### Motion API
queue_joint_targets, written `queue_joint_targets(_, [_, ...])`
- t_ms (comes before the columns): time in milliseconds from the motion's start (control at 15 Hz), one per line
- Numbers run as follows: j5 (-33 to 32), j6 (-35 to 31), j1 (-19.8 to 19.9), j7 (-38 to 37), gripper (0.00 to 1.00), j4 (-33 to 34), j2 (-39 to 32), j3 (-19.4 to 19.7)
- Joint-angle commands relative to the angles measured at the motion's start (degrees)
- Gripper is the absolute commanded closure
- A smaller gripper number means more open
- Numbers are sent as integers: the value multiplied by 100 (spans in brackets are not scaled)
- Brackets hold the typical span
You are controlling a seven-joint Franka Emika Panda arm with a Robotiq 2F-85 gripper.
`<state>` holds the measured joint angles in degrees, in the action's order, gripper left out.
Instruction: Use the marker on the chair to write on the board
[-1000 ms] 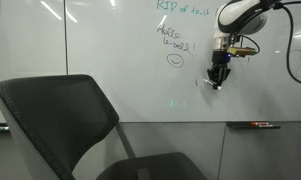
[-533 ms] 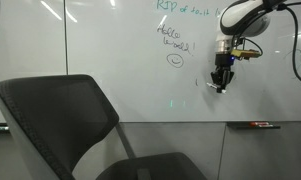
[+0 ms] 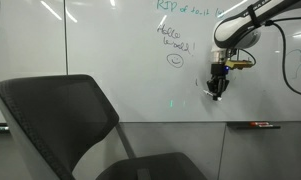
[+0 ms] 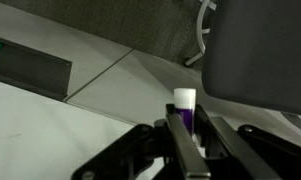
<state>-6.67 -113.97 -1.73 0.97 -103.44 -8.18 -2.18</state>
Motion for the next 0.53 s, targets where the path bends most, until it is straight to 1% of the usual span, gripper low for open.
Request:
queue_joint_targets(0, [-170, -159, 5, 86, 89, 337, -211, 65])
queue_joint_targets(467, [-572, -349, 70, 75, 89, 551, -206, 213])
